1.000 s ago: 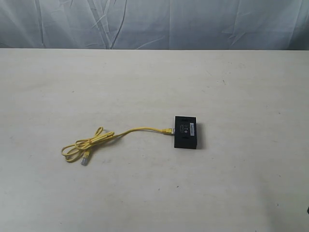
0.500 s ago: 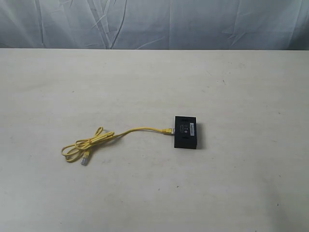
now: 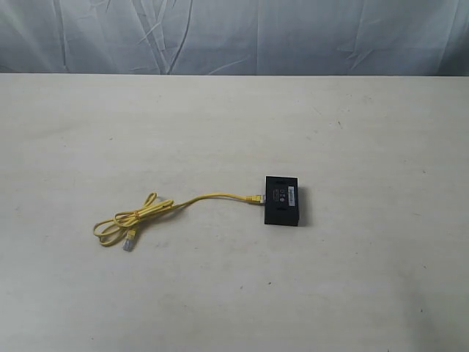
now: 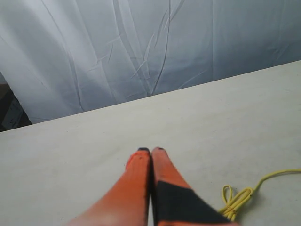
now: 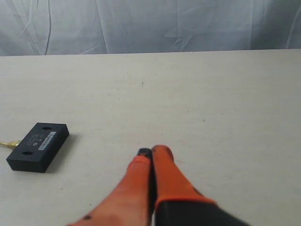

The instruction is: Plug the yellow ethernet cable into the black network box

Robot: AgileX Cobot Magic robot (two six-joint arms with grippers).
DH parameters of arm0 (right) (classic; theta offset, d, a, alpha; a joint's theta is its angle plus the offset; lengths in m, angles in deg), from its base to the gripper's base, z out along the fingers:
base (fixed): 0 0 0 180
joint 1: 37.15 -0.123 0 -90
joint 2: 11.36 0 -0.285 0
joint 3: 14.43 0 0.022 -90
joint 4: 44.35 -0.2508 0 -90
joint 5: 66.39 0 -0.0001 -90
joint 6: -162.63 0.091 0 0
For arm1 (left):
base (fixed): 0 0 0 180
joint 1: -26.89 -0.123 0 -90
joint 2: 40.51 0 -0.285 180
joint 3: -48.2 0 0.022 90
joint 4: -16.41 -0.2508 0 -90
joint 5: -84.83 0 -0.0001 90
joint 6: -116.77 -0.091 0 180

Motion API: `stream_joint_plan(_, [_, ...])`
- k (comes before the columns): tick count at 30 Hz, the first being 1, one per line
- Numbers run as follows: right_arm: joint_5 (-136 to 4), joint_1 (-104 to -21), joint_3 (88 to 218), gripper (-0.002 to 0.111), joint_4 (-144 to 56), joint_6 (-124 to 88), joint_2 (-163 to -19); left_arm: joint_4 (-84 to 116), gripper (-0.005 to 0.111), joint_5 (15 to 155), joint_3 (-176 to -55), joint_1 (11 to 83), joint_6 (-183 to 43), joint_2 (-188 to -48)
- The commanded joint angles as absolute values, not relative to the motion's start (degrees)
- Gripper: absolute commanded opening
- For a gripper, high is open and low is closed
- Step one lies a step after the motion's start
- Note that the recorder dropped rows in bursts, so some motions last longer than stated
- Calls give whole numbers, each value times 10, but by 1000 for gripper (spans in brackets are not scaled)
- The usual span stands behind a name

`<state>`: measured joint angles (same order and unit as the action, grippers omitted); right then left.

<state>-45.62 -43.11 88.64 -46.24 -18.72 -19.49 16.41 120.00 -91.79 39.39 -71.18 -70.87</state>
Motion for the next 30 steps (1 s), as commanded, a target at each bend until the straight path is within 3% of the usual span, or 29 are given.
stream_joint_plan(1, [-463, -428, 884, -1, -463, -188, -191, 161, 0, 1195, -916, 391, -712, -704])
stream_joint_plan(9, [-463, -428, 884, -1, -463, -188, -191, 171, 0, 1189, -881, 366, -709, -702])
stream_joint_plan(18, [-463, -428, 884, -1, -463, -188, -191, 199, 0, 1054, -682, 269, -709, -623])
stream_joint_plan(25, [-463, -428, 884, -1, -463, -188, -191, 198, 0, 1009, -557, 268, -709, -486])
stream_joint_plan(30, [-463, -428, 884, -1, -463, -188, -191, 197, 0, 981, -546, 268, -709, -483])
